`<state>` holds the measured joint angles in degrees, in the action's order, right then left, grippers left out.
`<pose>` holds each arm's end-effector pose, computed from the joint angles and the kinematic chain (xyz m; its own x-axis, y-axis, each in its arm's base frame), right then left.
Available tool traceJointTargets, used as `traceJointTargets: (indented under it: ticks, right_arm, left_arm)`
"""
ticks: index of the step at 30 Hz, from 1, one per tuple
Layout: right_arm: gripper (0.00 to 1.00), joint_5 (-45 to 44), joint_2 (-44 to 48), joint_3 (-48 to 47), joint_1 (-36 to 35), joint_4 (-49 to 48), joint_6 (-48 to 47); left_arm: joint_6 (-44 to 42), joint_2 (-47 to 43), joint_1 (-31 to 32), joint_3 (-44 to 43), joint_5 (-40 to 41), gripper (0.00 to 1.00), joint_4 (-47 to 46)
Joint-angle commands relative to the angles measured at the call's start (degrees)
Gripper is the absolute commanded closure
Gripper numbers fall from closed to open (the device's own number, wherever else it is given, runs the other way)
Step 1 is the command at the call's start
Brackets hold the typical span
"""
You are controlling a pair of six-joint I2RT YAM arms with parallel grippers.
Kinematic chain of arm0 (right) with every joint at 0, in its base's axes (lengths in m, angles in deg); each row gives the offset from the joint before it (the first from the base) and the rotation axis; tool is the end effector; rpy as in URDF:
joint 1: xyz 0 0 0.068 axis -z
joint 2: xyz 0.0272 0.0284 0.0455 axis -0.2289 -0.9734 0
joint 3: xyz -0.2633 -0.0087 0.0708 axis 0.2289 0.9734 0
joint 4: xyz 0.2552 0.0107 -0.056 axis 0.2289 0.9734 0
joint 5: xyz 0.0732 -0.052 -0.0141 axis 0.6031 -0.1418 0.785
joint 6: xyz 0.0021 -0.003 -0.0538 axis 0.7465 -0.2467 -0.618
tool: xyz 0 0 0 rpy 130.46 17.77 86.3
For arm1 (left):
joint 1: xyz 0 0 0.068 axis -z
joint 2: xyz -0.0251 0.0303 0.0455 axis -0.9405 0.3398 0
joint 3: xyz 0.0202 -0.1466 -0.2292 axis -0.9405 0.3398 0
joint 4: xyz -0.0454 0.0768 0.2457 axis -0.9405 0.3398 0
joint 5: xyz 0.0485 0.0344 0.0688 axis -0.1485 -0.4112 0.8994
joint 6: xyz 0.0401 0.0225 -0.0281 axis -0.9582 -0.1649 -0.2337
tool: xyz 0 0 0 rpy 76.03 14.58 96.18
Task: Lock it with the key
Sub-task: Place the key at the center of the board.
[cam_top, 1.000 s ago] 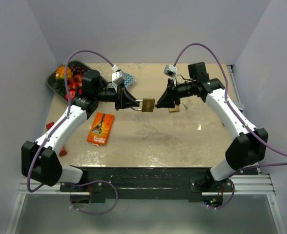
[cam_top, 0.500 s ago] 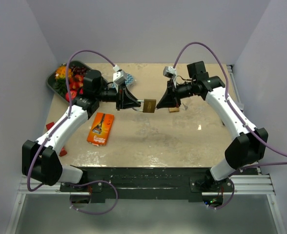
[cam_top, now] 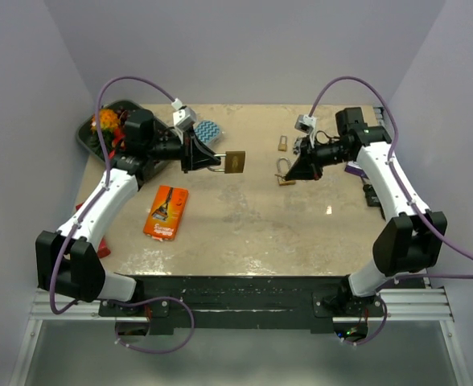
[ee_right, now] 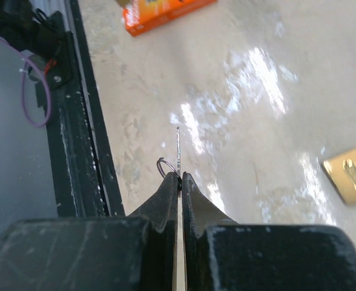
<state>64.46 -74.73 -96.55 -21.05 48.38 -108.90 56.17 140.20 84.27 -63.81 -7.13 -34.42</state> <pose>0.3022 0.0728 0.3341 -0.4302 -0.3693 -0.8238 -0.8983 0.2652 0.3502 0.2944 -0.1074 0.3515 -0.3255 0.0551 -0.9439 0.9291 0.2039 -0.3085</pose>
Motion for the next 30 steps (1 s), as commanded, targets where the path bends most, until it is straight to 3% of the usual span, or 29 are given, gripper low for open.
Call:
traceJointTargets:
  ticks: [1,2,5,8,13,22,30]
  right_arm:
    - [1.00,-6.3,-2.0,4.6,4.5,-9.4,7.9]
    - [1.00,-8.8,-1.9,7.4,5.3,-12.8,15.5]
    - [1.00,-20.0,-0.5,11.7,6.0,-22.9,26.8]
    - [1.00,-27.3,2.2,16.5,6.0,-29.4,33.6]
    - [1.00,-39.4,1.4,22.3,6.1,-32.2,35.3]
    - [1.00,-40.9,-2.3,28.4,6.1,-39.5,39.9]
    - [1.00,-41.6,-5.0,30.3,6.1,-39.1,41.0]
  left_arm:
    - [-1.8,-1.1,0.1,-2.9,-0.8,1.00,-3.0]
    - [-1.7,-1.2,0.1,-2.7,-0.3,1.00,-3.0]
    - [-1.6,-1.8,0.1,-1.7,1.8,1.00,-3.0]
    - [-3.2,-1.9,0.2,-0.8,2.9,1.00,2.1]
    - [-8.3,-2.9,0.3,0.8,4.3,1.00,4.8]
    - [-10.6,-3.4,0.3,1.8,4.8,1.00,7.8]
    - [-11.8,-4.6,0.3,3.2,4.8,1.00,9.5]
